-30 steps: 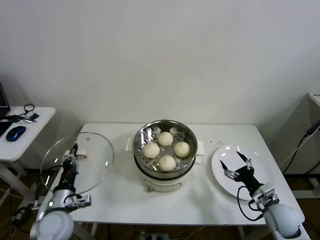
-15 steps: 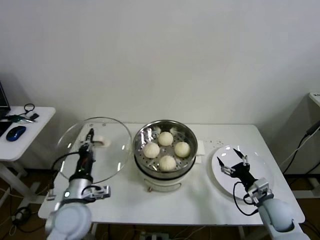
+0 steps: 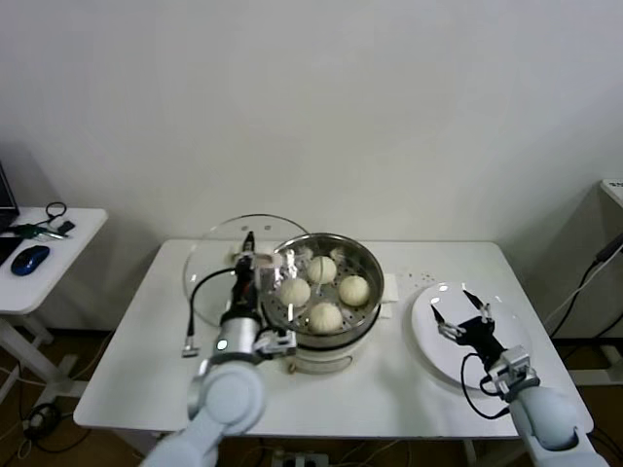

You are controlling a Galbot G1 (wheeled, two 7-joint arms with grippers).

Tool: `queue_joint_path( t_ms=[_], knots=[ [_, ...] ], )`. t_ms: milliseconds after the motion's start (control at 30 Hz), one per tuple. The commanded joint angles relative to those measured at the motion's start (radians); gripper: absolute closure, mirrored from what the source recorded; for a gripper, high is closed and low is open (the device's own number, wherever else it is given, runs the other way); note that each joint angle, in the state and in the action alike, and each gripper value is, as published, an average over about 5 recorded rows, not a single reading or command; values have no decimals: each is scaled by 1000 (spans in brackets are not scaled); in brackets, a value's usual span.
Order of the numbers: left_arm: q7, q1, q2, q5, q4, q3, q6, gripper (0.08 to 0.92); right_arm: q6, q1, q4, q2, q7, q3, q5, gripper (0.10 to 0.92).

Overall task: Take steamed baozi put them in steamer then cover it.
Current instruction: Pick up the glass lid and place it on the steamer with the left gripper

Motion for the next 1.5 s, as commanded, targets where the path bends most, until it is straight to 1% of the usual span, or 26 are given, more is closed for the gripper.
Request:
queue_joint_path(
  t_ms=[33, 100, 167, 400, 700, 933, 1500],
  knots=[
    [80, -135, -266, 114, 204, 126, 70, 849, 1, -4, -8, -1, 4, 21, 10, 203],
    [81, -139, -308, 122, 225, 116, 70, 849, 2, -8, -11, -1, 4, 23, 11, 203],
    [82, -144, -334, 129, 241, 118, 70, 849, 4, -10, -14, -1, 4, 25, 11, 203],
    [76, -149, -371, 140, 282, 140, 70, 849, 8, -13, -18, 0, 3, 29, 11, 203],
    [76, -149, -363, 146, 331, 136, 70, 849, 14, -17, -21, 0, 0, 34, 10, 203],
    [53, -142, -364, 130, 350, 131, 70, 849, 19, -16, -27, 2, -1, 36, 7, 203],
    [54, -129, -351, 125, 356, 114, 70, 849, 20, -13, -33, 3, -4, 34, 3, 203]
  ],
)
